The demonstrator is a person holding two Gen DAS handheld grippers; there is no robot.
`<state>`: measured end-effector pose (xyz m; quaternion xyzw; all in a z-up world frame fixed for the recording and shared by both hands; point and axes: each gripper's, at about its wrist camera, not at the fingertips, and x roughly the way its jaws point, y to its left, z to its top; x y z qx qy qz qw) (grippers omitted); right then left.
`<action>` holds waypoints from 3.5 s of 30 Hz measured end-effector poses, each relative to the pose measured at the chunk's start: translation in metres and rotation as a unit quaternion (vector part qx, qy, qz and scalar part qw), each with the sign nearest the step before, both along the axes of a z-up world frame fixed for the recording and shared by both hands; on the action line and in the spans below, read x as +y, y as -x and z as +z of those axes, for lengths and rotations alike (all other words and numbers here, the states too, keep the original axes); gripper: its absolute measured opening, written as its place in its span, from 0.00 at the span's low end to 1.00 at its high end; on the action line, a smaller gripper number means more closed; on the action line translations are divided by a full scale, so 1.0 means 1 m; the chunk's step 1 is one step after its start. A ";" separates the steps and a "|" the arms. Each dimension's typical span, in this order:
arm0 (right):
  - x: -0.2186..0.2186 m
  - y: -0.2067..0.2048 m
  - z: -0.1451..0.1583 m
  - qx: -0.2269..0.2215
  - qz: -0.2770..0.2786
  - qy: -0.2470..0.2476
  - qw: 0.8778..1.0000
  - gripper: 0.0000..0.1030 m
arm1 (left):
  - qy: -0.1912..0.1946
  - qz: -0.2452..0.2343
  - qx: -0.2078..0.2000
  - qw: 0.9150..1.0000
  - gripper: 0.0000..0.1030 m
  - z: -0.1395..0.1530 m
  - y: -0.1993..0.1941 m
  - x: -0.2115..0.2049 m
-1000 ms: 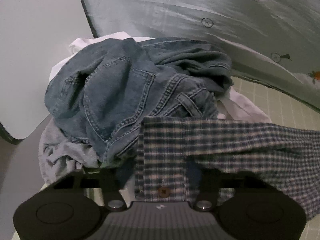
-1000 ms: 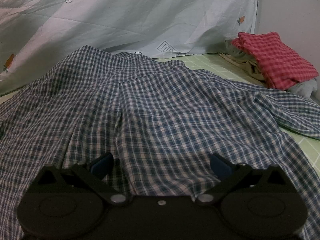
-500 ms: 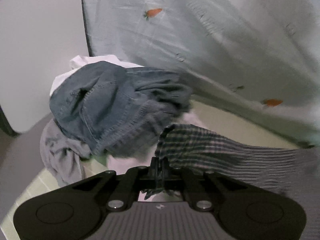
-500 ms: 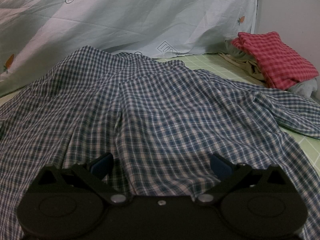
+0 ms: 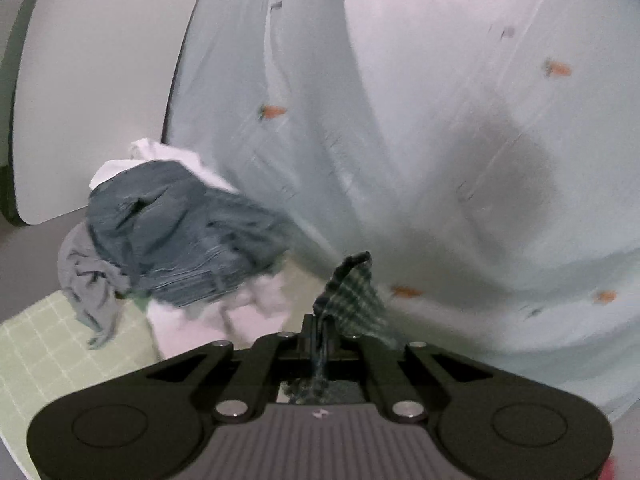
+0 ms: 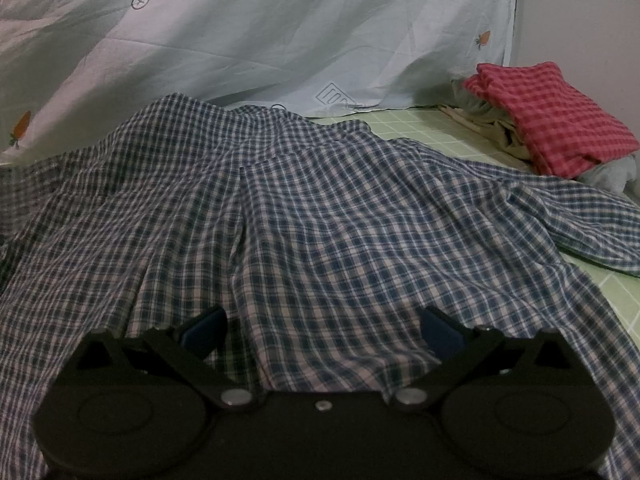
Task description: Fold clothes
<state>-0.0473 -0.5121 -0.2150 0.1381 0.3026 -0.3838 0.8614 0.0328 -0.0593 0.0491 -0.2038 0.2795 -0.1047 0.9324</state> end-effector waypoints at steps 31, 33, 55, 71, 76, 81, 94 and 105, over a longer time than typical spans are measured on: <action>0.000 0.000 -0.001 0.002 0.003 0.002 1.000 1.00 | -0.070 0.152 0.273 0.947 0.05 -0.230 -0.075 0.082; 0.001 -0.001 -0.001 0.002 0.003 0.002 1.000 1.00 | -0.076 0.150 0.278 0.946 0.11 -0.235 -0.078 0.082; -0.055 0.156 0.029 0.067 -0.012 -0.023 0.997 0.99 | -0.140 -0.128 0.262 0.946 0.71 -0.216 0.040 -0.037; -0.117 0.218 0.028 0.079 0.077 -0.060 0.992 0.01 | -0.197 -0.045 0.293 0.935 0.02 -0.232 0.134 -0.069; -0.114 0.215 0.031 0.097 0.102 -0.041 0.989 0.02 | -0.208 -0.027 0.295 0.932 0.02 -0.235 0.154 -0.078; -0.114 0.210 0.035 0.117 0.098 -0.048 0.987 0.24 | -0.193 -0.012 0.294 0.936 0.08 -0.223 0.154 -0.076; -0.047 0.141 0.056 0.038 0.118 -0.065 0.990 1.00 | -0.176 0.028 0.217 0.960 0.92 -0.183 0.077 -0.037; 0.002 0.009 0.040 0.063 0.182 -0.076 0.978 1.00 | -0.196 0.041 0.257 0.945 0.92 -0.205 -0.031 0.008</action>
